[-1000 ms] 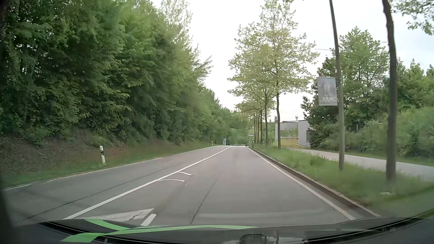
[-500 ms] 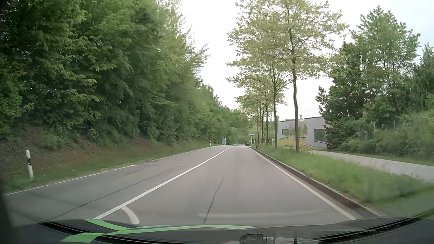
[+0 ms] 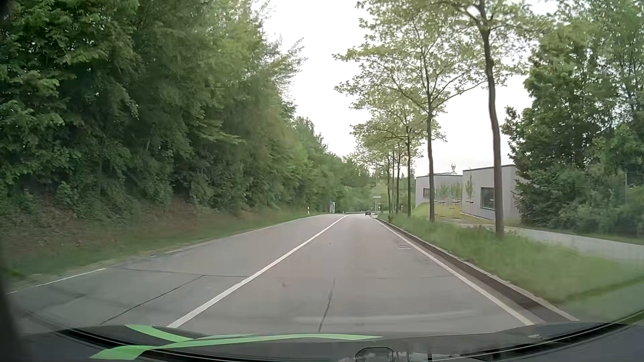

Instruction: Follow the waypoints while adhering to traffic rules and regulations

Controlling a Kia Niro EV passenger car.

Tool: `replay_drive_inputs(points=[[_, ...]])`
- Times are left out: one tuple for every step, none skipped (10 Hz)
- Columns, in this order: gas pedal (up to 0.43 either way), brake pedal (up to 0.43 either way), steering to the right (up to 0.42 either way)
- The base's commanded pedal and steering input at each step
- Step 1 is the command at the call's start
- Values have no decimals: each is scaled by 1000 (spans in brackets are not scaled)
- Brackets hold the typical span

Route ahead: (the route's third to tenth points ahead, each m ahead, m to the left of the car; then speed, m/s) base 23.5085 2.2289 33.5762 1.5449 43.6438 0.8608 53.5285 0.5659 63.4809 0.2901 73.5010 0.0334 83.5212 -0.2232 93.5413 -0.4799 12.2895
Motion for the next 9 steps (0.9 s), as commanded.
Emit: replay_drive_inputs(points=[[59, 0, -1], [59, 0, -1], [59, 0, 0], [59, 0, 1], [47, 0, 3], [47, 0, 6], [47, 0, 9], [47, 0, 11], [47, 0, 10]])
